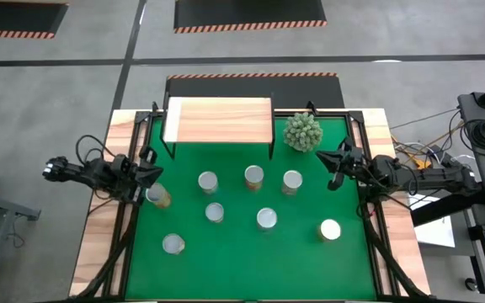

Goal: Pick and place cans onto a shelf
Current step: Put the right canned pineapple on the shelf

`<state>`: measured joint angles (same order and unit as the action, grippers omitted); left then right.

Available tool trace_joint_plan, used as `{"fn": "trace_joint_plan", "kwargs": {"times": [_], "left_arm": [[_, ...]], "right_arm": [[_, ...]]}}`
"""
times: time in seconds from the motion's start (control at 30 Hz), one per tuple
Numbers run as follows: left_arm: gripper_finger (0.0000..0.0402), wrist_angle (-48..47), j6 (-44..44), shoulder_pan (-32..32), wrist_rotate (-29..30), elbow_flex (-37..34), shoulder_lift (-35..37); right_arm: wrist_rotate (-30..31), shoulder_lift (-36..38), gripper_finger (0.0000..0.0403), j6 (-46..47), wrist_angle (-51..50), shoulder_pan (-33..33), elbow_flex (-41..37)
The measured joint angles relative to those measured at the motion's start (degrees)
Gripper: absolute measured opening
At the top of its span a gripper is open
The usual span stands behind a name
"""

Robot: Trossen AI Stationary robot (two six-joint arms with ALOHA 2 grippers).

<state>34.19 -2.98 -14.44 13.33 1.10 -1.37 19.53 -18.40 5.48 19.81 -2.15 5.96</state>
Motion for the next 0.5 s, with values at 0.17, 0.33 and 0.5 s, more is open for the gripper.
{"fn": "trace_joint_plan", "kwargs": {"times": [0.17,0.33,0.5], "left_arm": [[0.0,3.62,0.97,0.0,1.93,0.0,0.0],[0.0,8.28,1.25,0.0,2.31,0.0,0.0],[0.0,8.29,1.99,0.0,2.47,0.0,0.0]], "right_arm": [[-0.04,-5.71,0.0009,-0.12,-1.48,0.0,6.04],[-0.04,-11.23,0.0009,-2.47,-6.11,0.0,12.58],[-0.5,-15.94,0.0009,-3.14,-10.17,0.0,19.07]]}}
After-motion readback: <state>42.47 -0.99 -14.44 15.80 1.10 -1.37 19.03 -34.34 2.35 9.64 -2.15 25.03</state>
